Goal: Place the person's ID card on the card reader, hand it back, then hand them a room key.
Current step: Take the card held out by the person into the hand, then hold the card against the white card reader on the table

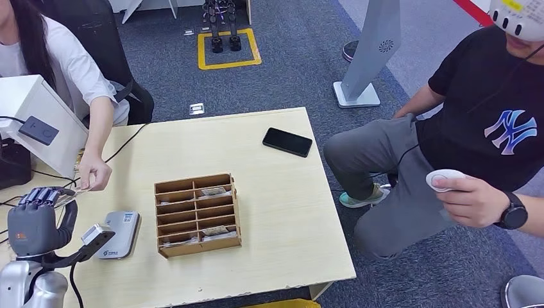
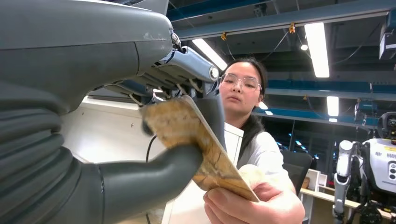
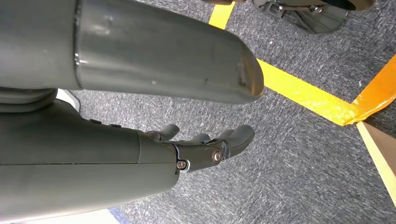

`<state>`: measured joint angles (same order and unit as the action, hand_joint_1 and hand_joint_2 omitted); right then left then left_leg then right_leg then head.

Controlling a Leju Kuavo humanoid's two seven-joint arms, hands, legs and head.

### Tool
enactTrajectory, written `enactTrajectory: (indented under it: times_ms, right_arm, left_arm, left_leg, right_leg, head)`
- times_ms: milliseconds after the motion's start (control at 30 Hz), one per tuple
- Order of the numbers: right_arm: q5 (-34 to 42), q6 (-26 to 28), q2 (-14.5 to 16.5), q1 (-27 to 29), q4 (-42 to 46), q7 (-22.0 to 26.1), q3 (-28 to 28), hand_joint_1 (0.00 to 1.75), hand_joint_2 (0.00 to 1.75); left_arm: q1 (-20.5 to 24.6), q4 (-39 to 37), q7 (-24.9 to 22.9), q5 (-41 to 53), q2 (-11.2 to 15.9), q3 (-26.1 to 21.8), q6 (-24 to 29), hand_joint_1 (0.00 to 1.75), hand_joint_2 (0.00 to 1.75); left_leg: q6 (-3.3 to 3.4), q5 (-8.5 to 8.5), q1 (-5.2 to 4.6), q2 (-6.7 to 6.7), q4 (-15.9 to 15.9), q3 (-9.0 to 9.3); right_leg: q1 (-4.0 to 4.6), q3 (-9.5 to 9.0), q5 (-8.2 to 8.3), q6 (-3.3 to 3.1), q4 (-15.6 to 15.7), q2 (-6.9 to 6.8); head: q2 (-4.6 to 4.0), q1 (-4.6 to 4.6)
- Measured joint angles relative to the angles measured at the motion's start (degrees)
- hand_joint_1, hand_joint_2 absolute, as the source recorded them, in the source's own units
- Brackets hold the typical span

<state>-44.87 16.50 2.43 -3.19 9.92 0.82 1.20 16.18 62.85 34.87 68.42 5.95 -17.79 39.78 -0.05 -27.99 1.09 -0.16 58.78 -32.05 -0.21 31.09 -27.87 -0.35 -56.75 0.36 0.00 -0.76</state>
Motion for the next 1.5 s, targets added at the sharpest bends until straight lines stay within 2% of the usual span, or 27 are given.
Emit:
enactTrajectory:
  times_ms: [300,367,467,533,700,800,1167,1500]
  right_arm:
    - [-0.85,0.04,0.0,0.0,0.0,0.4,-0.19,0.0,0.0]
    - [-0.9,0.04,0.0,0.0,0.0,0.44,-0.26,0.0,0.0]
    - [-1.26,0.03,0.0,0.0,0.0,0.56,-0.39,0.0,0.0]
    - [-1.63,0.01,0.02,0.0,0.0,0.58,-0.66,0.0,0.0]
    - [-1.61,0.13,0.09,0.03,0.0,0.58,-1.89,0.0,0.0]
    - [-1.64,0.13,0.14,0.1,0.0,0.58,-2.57,0.0,0.0]
    - [-1.81,0.12,0.18,0.2,0.0,0.68,-3.34,0.0,0.0]
    - [-1.98,0.19,0.28,0.24,0.0,0.74,-4.25,0.0,0.0]
  left_arm:
    - [0.19,-0.73,0.02,-2.15,0.42,1.03,0.0,1.75,1.75]
    - [0.23,-1.13,0.39,-5.05,0.61,1.6,-0.04,1.75,1.75]
    - [0.25,-1.73,0.66,-14.6,1.15,3.97,-2.1,1.75,1.75]
    - [0.29,-1.87,-0.74,-21.79,1.55,5.99,-7.13,1.75,1.75]
    - [1.53,-2.52,-7.03,-35.98,3.01,9.61,-28.39,1.75,1.75]
    - [2.6,-3.76,-8.8,-39.53,4.66,11.3,-35.26,1.75,1.75]
    - [3.32,-6.34,-9.52,-40.71,7.46,14.26,-39.57,1.75,1.75]
    - [3.21,-8.73,-10.37,-38.23,10.25,17.85,-42.53,1.75,1.75]
  left_leg:
    - [0.0,0.0,0.0,0.01,0.0,0.0]
    - [0.0,0.0,0.0,0.01,0.0,0.0]
    - [0.0,0.0,0.0,0.0,0.0,0.0]
    - [0.0,0.0,0.0,0.0,0.0,0.0]
    - [0.01,0.02,0.0,0.02,0.0,0.0]
    - [0.01,0.02,0.0,0.06,0.0,0.0]
    - [0.01,0.02,0.0,0.08,0.0,-0.01]
    - [0.01,0.02,0.0,0.11,0.0,-0.02]
  right_leg:
    - [0.0,0.01,0.0,0.0,0.0,0.0]
    - [0.0,0.01,0.0,0.0,0.0,0.01]
    - [0.0,0.01,0.0,0.0,0.0,0.0]
    - [0.0,0.01,0.0,0.0,0.0,-0.01]
    - [0.0,0.01,0.02,0.0,0.0,0.01]
    - [0.0,0.02,0.05,-0.04,-0.02,0.05]
    - [0.0,0.04,0.05,-0.05,-0.02,0.07]
    - [0.0,0.05,0.06,-0.05,-0.03,0.1]
  head:
    - [0.0,0.01]
    - [0.0,0.01]
    - [0.0,0.01]
    - [0.0,0.01]
    - [0.0,0.0]
    - [0.0,0.01]
    - [0.0,0.01]
    - [0.0,0.01]
